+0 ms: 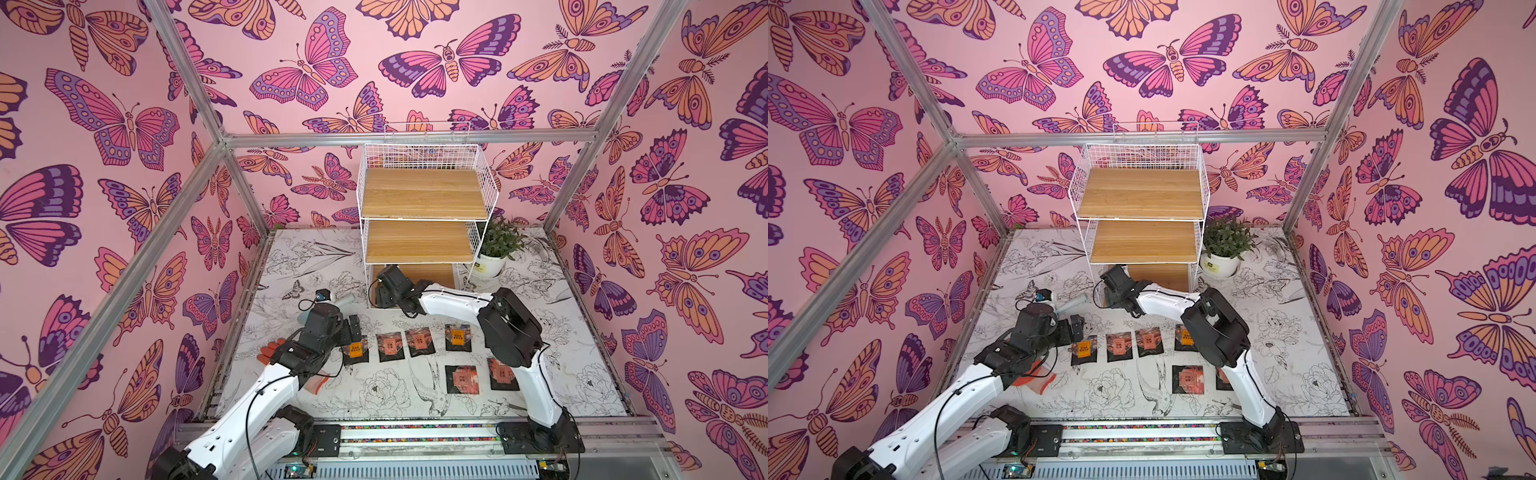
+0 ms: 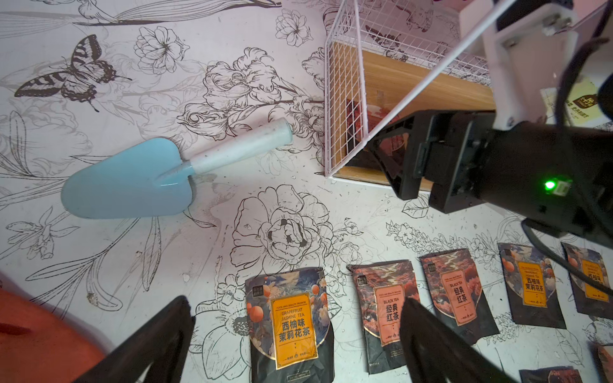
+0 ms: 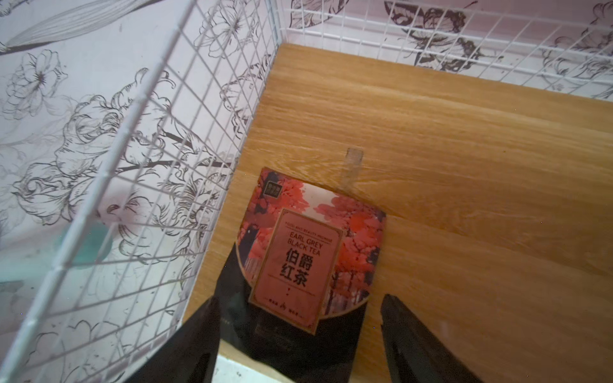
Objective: Remove the tea bags from the shelf
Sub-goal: Pick up the tea bag from the shelf.
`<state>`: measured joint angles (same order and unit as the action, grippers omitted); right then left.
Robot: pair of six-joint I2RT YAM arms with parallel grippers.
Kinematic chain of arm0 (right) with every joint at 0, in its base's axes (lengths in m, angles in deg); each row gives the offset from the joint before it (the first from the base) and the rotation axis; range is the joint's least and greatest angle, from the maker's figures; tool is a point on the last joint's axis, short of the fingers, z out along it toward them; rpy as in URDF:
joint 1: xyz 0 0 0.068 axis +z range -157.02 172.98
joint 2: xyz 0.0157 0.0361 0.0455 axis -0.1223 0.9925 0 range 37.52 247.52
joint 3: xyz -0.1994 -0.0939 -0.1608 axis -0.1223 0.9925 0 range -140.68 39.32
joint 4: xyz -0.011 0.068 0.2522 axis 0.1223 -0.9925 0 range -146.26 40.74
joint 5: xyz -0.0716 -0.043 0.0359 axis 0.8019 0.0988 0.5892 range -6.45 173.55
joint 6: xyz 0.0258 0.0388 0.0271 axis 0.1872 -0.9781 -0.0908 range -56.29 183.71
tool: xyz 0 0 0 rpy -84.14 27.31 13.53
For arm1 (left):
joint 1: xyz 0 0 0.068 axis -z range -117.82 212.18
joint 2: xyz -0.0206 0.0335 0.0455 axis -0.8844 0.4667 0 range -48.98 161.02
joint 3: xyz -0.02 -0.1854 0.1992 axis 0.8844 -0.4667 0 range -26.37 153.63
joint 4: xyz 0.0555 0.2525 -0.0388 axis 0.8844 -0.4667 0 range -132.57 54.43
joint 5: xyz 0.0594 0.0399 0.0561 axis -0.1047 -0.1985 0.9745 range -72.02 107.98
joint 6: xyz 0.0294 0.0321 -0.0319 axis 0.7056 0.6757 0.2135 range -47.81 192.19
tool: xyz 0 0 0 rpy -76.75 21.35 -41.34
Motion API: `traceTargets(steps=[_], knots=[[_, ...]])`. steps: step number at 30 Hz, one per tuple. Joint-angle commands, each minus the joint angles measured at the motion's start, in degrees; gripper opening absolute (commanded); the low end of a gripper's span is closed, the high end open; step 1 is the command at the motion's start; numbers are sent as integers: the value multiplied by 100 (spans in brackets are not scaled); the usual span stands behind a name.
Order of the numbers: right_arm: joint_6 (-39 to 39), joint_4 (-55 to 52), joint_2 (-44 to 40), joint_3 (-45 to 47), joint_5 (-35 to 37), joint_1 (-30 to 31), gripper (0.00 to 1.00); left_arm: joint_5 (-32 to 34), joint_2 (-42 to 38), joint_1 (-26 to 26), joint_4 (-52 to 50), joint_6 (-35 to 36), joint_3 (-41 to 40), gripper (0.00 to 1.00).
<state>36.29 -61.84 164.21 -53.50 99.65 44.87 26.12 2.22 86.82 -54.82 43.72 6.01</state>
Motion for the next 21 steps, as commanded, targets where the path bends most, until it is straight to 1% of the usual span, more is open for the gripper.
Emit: traceTargets(steps=[1, 5, 8, 11, 15, 19, 21], knots=[[-54, -183, 201, -304, -149, -48, 80, -85, 71, -44, 101, 105, -106, 100], [-86, -214, 335, -386, -190, -64, 80, -85, 101, -47, 122, 100, -109, 100], [48, -220, 450, -464, -319, -61, 80, -85, 75, -47, 157, 96, -144, 100], [135, -665, 674, -799, -310, -60, 80, -76, 70, -45, 152, 107, -153, 100], [-40, -1220, 804, -944, 36, -70, 79, -63, 45, -47, 132, 116, -144, 100], [-216, -1379, 712, -653, 67, -75, 76, -47, -12, -47, 127, 63, -183, 100], [-260, -1577, 738, -636, 202, -81, 75, -41, -69, -47, 127, 32, -197, 100]])
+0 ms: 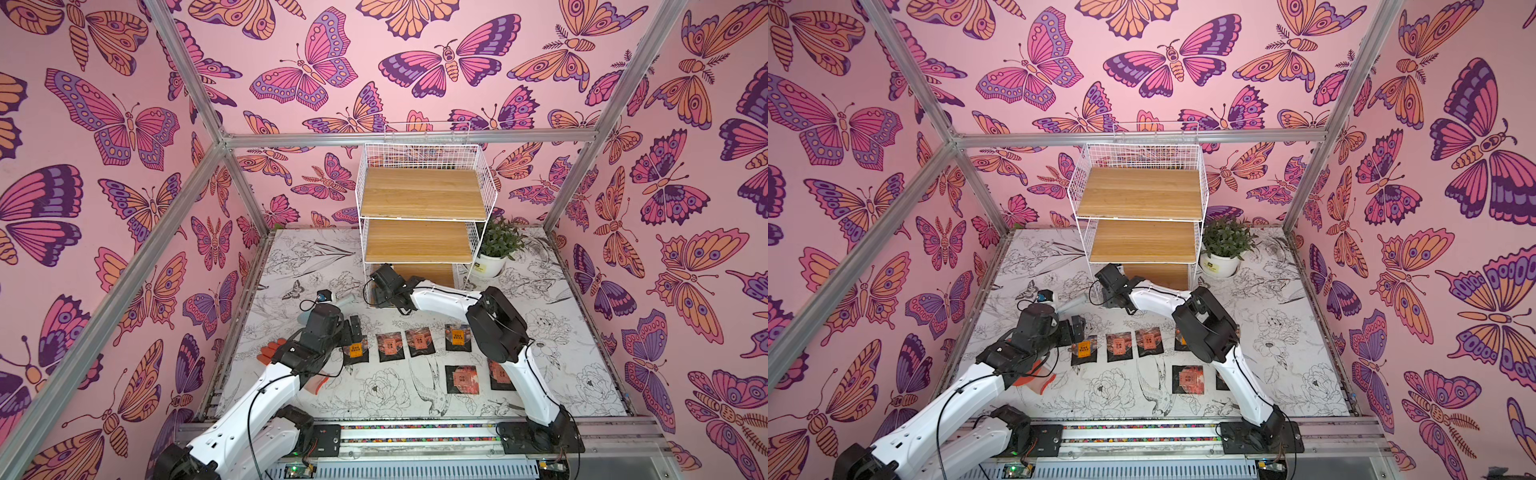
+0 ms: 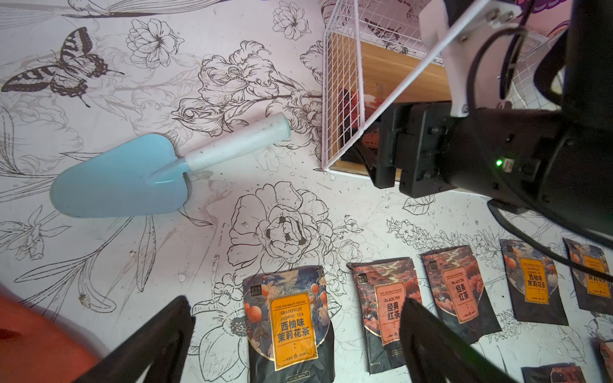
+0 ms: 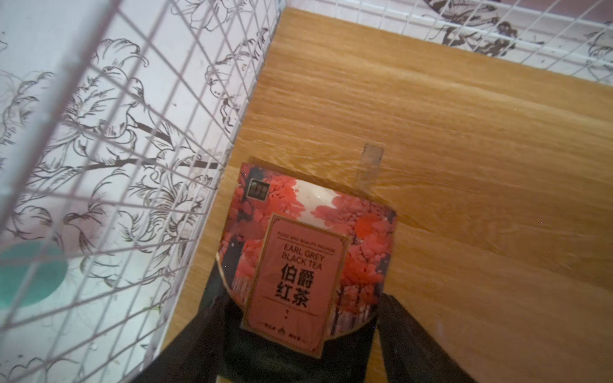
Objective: Remove the tea bags from the shelf
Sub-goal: Pick up the tea bag from the shelf.
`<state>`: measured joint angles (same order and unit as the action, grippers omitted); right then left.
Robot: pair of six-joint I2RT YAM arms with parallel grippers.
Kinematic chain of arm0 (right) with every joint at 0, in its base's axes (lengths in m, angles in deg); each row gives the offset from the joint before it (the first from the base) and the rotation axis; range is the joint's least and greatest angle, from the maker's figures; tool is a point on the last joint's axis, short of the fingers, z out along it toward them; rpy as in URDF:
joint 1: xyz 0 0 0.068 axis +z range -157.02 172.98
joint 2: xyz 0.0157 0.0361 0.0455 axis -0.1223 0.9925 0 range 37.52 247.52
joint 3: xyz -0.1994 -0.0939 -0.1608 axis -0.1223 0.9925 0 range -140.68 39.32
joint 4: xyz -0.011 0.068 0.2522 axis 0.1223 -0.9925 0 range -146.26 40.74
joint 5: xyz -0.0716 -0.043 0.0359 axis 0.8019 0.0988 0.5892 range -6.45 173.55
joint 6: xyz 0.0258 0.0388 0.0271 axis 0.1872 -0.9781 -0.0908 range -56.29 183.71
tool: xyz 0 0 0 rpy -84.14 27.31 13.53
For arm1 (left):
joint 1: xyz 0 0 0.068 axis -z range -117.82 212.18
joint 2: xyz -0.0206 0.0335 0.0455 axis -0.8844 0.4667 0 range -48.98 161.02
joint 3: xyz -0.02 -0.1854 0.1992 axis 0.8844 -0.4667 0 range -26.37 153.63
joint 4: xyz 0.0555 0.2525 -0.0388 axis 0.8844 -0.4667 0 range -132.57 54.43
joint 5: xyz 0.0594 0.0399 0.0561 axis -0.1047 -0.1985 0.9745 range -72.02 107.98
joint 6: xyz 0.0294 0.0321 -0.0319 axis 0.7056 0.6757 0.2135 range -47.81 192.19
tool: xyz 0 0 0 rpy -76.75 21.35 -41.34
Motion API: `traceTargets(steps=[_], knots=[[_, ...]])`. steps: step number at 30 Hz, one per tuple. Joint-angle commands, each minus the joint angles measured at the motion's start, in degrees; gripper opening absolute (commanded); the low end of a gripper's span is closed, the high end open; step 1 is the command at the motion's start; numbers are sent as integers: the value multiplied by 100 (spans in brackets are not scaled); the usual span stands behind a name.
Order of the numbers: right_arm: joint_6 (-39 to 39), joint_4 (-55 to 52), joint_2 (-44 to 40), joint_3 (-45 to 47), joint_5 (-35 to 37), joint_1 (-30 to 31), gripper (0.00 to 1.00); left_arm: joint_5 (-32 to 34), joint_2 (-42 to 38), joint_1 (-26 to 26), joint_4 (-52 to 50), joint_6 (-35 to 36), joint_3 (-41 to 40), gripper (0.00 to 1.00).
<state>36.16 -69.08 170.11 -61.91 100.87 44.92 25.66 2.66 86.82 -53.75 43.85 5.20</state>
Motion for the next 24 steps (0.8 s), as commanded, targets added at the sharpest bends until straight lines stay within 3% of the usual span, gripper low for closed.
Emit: traceTargets(steps=[1, 10, 24], knots=[[-286, -965, 169, 201, 201, -88, 75, 1, -131, -47, 17, 21, -116, 100], [-715, -995, -226, 802, 53, -453, 69, -26, -202, -47, -19, -18, -90, 100], [-344, -594, -850, 1250, 331, -412, 77, -38, -203, -47, 212, -5, -194, 100]])
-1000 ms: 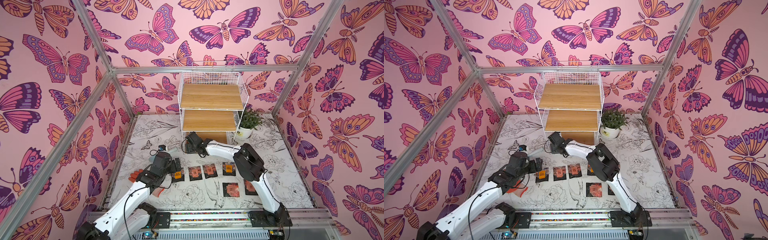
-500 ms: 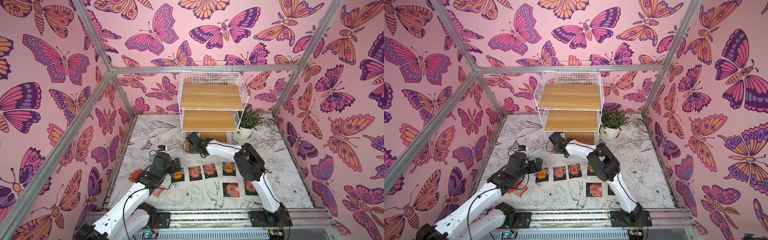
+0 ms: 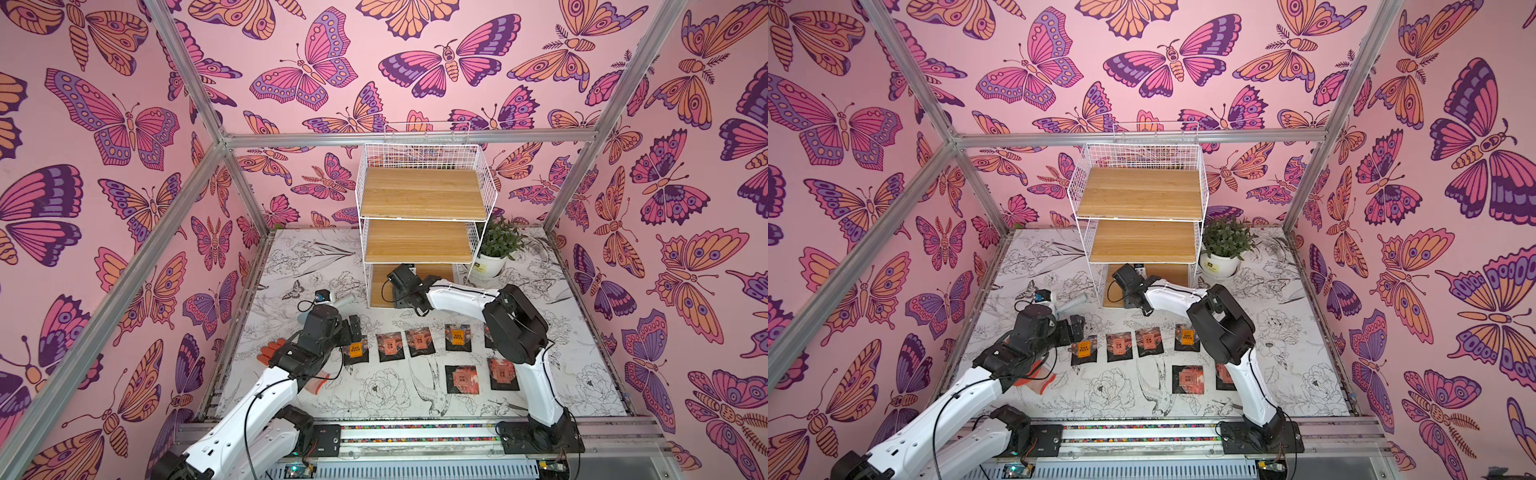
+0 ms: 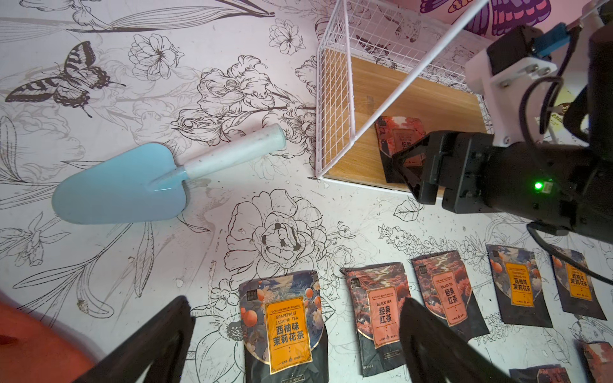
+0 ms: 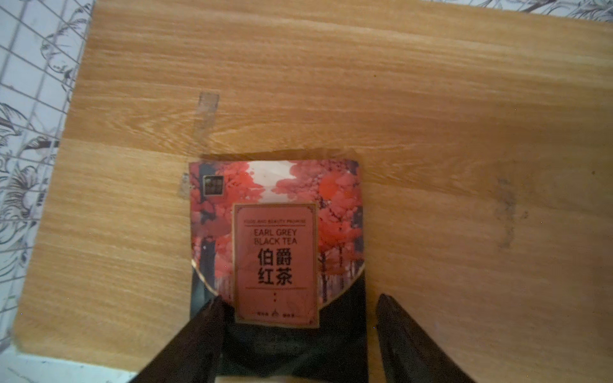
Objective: Remove the tea bags from the shelf
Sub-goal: Pick up the tea bag from the shelf.
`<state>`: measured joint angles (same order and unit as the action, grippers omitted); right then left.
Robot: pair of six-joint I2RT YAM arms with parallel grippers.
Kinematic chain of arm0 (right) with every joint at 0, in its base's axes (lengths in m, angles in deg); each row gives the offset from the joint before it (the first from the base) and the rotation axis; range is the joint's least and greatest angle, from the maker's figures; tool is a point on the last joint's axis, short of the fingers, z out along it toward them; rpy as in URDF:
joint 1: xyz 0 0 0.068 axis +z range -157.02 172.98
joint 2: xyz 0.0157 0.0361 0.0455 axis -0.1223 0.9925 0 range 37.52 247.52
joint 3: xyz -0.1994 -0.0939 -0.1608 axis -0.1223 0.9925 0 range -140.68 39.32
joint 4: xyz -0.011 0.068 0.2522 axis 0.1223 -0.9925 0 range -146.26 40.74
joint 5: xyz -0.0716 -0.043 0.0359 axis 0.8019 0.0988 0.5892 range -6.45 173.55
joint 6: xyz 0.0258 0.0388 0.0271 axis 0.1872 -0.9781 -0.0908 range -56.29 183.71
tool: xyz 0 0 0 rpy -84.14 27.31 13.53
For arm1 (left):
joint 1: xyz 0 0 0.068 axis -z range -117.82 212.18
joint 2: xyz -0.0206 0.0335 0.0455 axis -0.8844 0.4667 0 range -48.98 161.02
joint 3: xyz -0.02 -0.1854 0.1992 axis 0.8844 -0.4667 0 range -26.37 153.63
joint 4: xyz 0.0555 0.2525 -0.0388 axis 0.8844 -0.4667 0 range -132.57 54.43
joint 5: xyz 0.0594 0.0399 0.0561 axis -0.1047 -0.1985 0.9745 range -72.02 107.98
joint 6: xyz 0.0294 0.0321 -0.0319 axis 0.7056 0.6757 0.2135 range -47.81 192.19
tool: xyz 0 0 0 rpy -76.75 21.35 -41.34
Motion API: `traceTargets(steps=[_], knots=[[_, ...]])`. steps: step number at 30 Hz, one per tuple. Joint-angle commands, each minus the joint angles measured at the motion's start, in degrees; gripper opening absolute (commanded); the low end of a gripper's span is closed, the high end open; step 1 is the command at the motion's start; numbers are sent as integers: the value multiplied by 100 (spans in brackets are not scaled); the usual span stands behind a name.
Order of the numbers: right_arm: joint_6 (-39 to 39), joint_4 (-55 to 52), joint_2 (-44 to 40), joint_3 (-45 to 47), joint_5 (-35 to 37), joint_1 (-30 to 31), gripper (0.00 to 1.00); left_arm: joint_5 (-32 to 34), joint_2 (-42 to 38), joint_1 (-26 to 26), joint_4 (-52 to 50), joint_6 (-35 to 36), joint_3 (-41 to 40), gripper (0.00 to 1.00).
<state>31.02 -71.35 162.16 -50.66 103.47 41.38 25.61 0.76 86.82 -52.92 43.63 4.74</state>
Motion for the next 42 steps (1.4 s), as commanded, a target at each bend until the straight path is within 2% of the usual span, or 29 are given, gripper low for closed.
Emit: traceTargets(steps=[1, 10, 17, 24, 30, 42], knots=[[192, -351, -78, 120, 119, -29, 77, -42, -1, -47, 132, 23, -142, 100], [604, -495, -32, -240, 409, 177, 80, -138, 142, -47, 198, 43, -53, 100], [719, -401, -139, -269, 365, 222, 80, -140, 45, -47, 204, 72, -88, 100], [785, -595, -151, -492, 639, 286, 80, -193, 96, -47, 262, 56, -62, 100], [978, -170, -361, -308, 396, 332, 80, -216, 142, -47, 274, 68, -27, 100], [1049, -287, 34, -633, 148, 262, 81, -263, 125, -47, 310, 70, -62, 100]])
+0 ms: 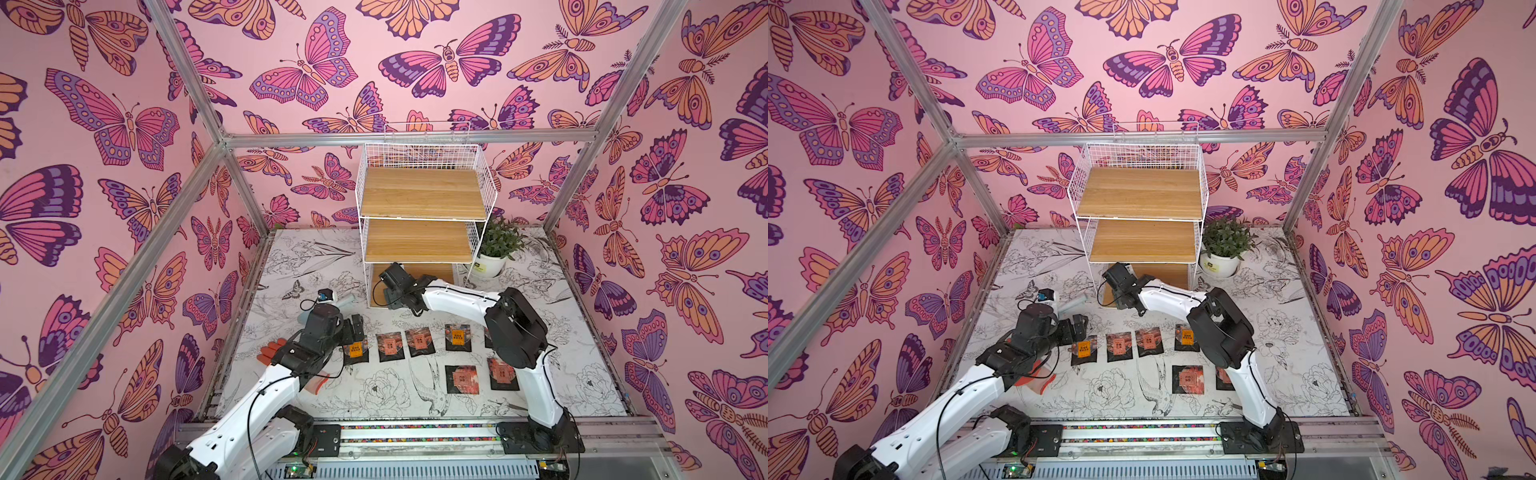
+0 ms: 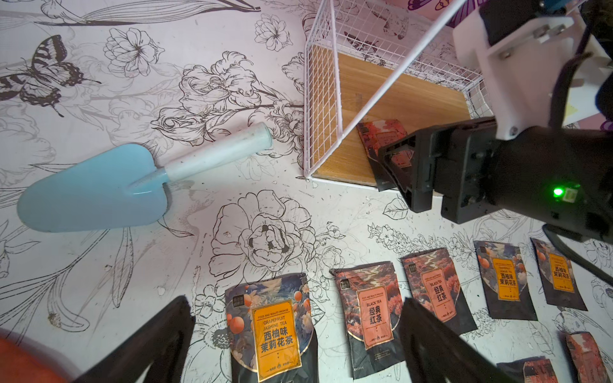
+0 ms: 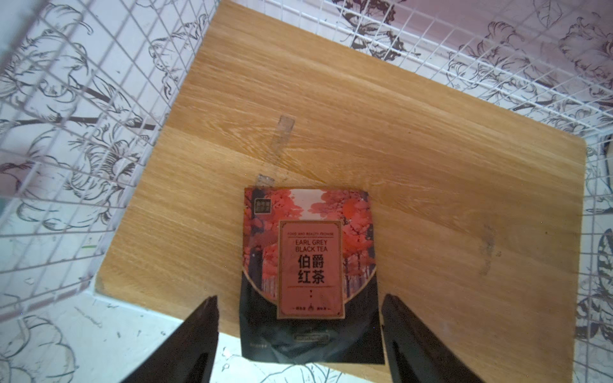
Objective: Remove the tea bags from the shelf
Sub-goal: Pick up the tea bag from the shelf.
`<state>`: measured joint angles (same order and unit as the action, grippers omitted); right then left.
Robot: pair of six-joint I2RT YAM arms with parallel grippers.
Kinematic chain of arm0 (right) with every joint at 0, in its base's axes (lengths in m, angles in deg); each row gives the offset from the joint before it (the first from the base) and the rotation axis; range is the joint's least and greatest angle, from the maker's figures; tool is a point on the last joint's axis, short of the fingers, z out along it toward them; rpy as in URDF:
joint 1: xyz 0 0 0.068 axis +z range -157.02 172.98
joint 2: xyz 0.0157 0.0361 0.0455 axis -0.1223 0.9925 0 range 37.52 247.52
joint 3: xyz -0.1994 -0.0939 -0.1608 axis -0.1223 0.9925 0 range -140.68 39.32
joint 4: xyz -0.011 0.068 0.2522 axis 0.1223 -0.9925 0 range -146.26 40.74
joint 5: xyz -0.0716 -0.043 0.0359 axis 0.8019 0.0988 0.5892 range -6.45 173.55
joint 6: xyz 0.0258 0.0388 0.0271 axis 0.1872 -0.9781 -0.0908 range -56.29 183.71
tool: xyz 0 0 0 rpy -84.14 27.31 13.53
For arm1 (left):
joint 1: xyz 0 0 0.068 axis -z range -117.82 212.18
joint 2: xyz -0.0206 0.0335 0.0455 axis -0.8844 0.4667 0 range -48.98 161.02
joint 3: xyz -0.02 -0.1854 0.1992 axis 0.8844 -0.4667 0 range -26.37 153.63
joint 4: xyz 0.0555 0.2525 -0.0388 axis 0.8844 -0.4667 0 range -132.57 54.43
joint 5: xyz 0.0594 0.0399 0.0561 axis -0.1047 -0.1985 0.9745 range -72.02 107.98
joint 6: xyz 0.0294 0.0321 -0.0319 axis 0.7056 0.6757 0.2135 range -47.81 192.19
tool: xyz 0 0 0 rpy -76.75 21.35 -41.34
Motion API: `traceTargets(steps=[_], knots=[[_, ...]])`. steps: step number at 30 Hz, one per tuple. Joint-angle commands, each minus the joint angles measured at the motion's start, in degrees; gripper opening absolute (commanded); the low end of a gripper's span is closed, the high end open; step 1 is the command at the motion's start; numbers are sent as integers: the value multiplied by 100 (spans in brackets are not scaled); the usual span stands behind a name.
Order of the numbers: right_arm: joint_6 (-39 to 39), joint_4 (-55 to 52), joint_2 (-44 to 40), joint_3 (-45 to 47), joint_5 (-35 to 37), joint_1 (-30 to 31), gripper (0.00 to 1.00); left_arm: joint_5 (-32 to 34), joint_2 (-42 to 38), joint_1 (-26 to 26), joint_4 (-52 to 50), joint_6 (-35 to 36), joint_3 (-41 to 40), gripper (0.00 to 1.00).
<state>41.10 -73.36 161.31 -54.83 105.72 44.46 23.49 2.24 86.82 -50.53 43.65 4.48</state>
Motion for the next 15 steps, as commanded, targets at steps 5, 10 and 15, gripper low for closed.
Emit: traceTargets(steps=[5, 10, 15], knots=[[86, -78, 228, -200, -99, -128, 81, -93, -5, -47, 123, 61, -66, 100], [132, -60, 318, -160, -71, -147, 81, -127, 32, -47, 150, 72, -62, 100], [115, 45, 386, -54, -265, -165, 81, -139, 55, -48, 163, 82, -70, 100]])
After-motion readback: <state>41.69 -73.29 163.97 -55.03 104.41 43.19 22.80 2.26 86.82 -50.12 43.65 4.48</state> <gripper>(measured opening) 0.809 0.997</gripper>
